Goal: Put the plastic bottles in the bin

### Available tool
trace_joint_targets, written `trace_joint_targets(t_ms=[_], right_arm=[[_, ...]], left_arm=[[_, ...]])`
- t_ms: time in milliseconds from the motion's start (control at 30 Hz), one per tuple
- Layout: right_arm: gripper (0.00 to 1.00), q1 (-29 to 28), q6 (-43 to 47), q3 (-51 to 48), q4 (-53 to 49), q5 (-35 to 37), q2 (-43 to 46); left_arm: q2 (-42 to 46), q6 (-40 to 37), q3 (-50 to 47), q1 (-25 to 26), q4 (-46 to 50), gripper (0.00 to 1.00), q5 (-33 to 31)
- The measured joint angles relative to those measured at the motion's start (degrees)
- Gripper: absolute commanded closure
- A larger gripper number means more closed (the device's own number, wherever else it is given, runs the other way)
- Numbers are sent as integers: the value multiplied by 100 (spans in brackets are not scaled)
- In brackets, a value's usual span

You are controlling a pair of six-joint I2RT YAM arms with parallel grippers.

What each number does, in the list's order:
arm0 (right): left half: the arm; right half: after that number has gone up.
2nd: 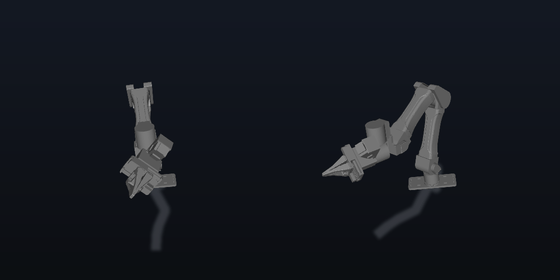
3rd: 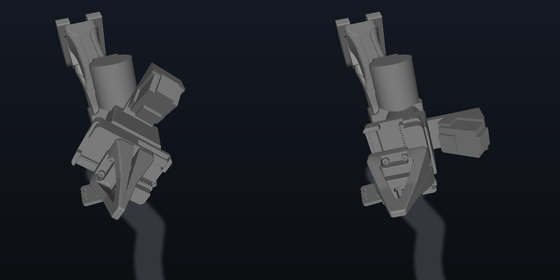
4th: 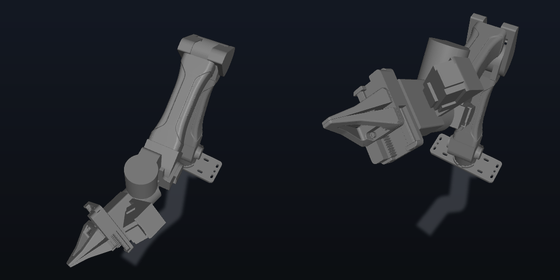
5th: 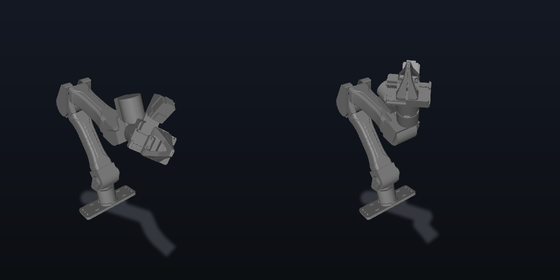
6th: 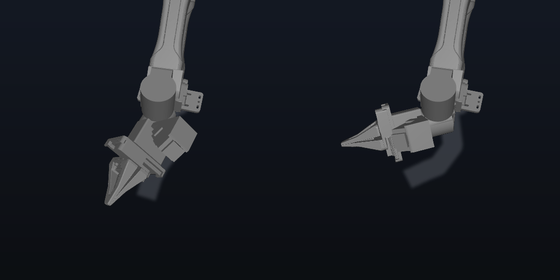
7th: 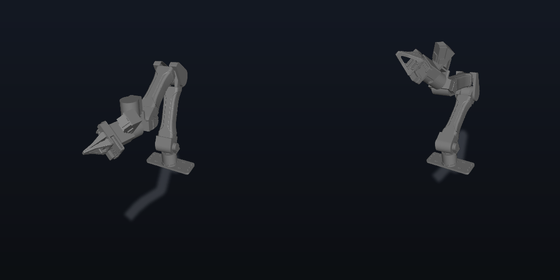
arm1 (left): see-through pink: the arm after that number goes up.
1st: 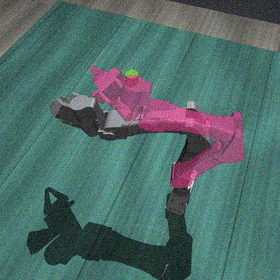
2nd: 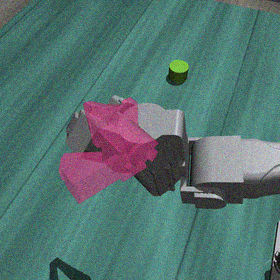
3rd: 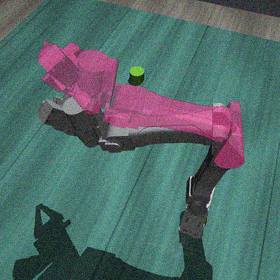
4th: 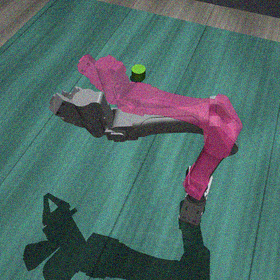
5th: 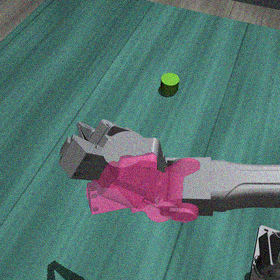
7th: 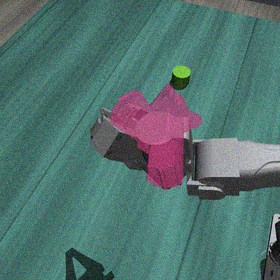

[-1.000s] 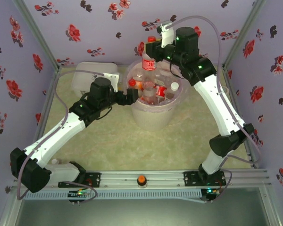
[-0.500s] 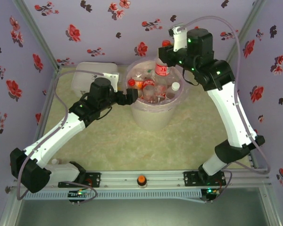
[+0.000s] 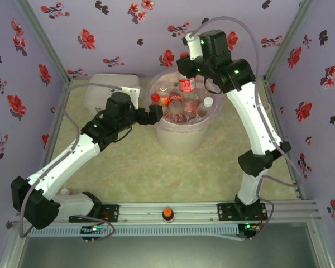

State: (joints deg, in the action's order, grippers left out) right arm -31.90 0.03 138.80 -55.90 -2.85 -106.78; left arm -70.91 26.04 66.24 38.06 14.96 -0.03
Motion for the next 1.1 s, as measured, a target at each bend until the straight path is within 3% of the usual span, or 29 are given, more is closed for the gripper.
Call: trace_joint_targets(t_ms=[400, 467, 600, 833, 1100], right_arm=[[44, -9, -17, 472, 9, -297, -911], [43, -48, -15, 463, 22, -334, -1036], [28, -63, -9, 358, -118, -337, -1121], [11, -42, -109, 269, -721, -339, -1106], [15, -46, -179, 188, -734, -334, -457]], left_arm=[[0, -2, 0, 0, -11, 0, 0], [0, -7, 0, 0, -7, 0, 0], [0, -20, 0, 0, 7, 0, 0], [-2, -24, 0, -2, 7, 0, -2], [0, -28, 0, -2, 9, 0, -2]])
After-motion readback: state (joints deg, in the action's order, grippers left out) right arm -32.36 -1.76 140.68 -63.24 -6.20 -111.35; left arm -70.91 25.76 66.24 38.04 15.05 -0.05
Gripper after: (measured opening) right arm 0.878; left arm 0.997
